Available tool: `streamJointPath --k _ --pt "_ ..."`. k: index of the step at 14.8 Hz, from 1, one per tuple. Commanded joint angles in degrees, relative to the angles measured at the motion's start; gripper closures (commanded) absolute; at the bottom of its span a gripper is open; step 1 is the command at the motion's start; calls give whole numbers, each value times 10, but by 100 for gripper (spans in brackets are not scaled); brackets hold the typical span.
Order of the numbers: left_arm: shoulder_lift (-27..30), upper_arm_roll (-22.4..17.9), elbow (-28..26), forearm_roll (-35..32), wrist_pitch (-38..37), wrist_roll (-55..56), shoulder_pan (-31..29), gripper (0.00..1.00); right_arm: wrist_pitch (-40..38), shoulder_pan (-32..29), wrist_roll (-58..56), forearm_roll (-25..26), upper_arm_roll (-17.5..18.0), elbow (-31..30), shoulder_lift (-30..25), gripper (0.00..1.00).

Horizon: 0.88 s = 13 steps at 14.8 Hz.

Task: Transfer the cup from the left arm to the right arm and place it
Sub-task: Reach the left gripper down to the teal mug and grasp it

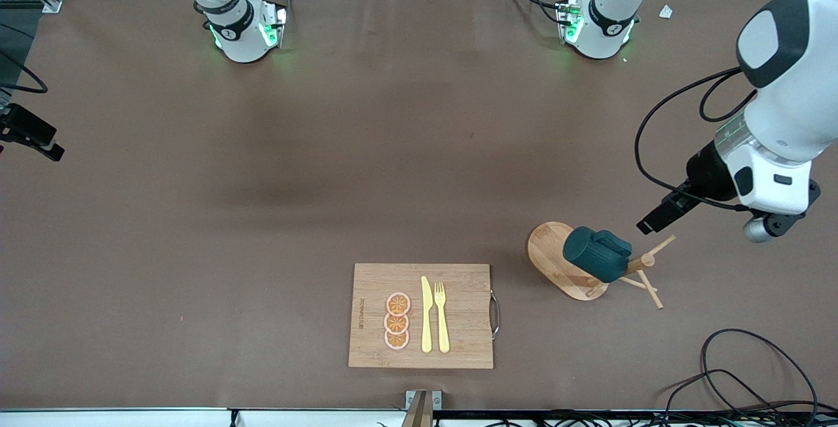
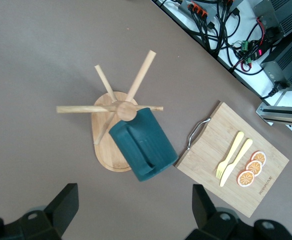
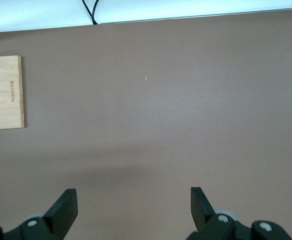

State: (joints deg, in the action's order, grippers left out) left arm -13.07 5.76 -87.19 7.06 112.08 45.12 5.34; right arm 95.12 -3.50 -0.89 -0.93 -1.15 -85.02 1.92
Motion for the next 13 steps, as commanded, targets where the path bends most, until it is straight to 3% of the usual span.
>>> streamJointPath --k 1,5,8,13 --pt "-12 0 -2 9 16 28 9 0 -7 -7 -8 4 5 7 3 0" --pt "-36 0 -13 10 61 44 17 0 -7 -7 -8 4 5 7 3 0" --pt "-60 6 -14 47 103 101 15 0 -6 -7 -8 4 5 7 3 0" --pt "-58 6 -53 51 112 145 9 0 -6 -7 -8 4 5 7 3 0"
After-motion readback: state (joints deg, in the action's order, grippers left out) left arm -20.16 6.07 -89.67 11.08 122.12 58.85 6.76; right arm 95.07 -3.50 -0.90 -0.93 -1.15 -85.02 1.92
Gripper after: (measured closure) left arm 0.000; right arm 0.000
